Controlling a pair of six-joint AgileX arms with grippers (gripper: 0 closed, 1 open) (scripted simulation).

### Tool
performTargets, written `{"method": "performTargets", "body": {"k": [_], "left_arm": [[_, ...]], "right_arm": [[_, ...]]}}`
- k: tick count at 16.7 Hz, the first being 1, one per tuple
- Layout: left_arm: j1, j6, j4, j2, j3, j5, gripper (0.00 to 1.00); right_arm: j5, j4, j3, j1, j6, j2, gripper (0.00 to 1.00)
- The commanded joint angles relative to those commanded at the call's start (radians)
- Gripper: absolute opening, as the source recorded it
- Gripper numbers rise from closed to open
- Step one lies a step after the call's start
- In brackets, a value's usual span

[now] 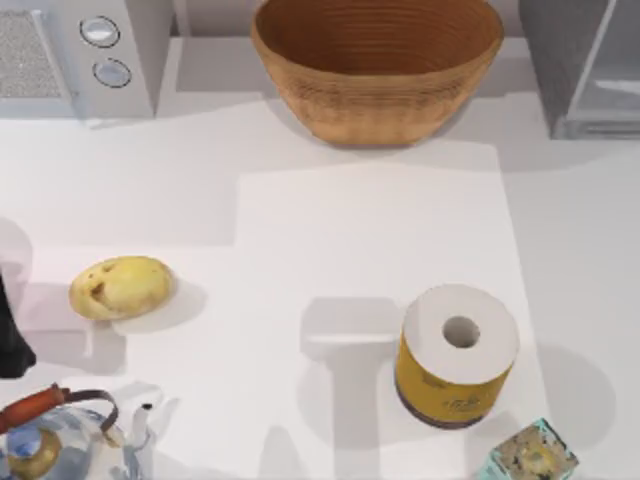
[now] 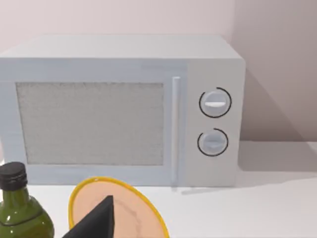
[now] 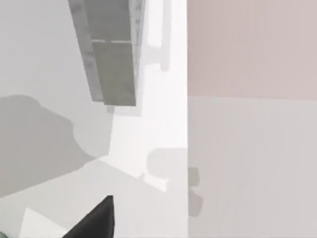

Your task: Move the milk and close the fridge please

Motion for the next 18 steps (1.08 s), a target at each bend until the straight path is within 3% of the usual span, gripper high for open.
{"method": "performTargets", "body": {"k": [4,14,18], "left_arm": [[0.000,0.000,0.000,0.000,0.000,0.000,1.00],[0.000,0.000,0.000,0.000,0.000,0.000,1.00],[0.000,0.000,0.000,0.000,0.000,0.000,1.00]], "right_arm": [[0.027,0.187,0.017,0.117,0.215,-0.007,1.00],[0.173,0.806,-0.026,0.565,0.979,0.030,1.00],[0.195,0.999,-0.037,0.735,1.214,0.028,1.00]]}}
